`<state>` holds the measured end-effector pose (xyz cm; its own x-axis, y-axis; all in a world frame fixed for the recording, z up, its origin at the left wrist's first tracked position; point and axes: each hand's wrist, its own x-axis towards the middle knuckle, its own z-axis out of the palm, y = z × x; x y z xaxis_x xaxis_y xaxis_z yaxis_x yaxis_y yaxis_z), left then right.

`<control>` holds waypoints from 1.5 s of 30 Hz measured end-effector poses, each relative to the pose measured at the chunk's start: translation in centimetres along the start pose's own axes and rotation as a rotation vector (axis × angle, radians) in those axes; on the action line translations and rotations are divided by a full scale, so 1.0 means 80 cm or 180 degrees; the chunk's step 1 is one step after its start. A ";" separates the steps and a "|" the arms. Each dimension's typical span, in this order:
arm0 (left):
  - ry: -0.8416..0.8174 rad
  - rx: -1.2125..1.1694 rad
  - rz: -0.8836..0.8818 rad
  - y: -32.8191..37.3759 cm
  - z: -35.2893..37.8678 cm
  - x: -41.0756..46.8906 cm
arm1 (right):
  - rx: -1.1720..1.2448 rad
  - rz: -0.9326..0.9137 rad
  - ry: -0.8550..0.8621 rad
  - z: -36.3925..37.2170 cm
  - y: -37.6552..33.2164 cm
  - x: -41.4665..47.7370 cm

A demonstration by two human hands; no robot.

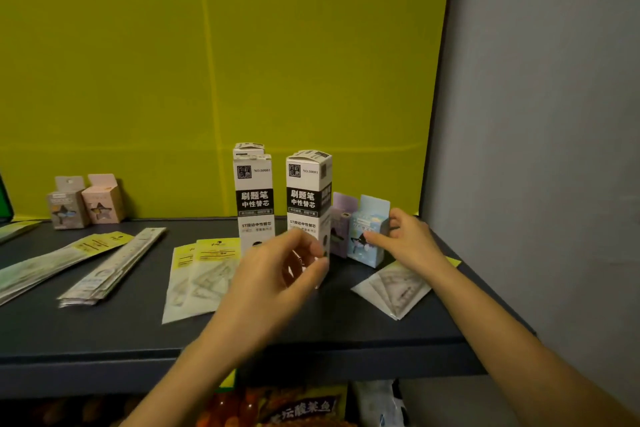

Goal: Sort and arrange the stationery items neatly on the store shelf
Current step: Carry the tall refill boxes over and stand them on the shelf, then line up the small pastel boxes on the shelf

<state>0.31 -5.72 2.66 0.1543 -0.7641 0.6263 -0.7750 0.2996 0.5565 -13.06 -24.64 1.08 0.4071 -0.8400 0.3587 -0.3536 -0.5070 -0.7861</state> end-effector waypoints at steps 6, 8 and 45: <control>-0.0246 0.0122 -0.0324 0.003 0.087 0.022 | 0.0792 -0.0301 0.0174 -0.048 0.000 -0.010; -0.0092 0.0238 -0.0354 0.002 0.106 0.036 | 0.0973 -0.0349 0.0162 -0.065 0.006 -0.016; 0.0608 -0.0498 -0.0733 0.069 0.060 0.059 | 0.1761 -0.0937 -0.0228 -0.109 -0.011 -0.076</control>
<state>-6.17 -10.40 6.12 0.4379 -0.7056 0.5572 -0.6054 0.2268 0.7630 -22.54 -20.74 3.98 0.4832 -0.6558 0.5800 0.2620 -0.5238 -0.8106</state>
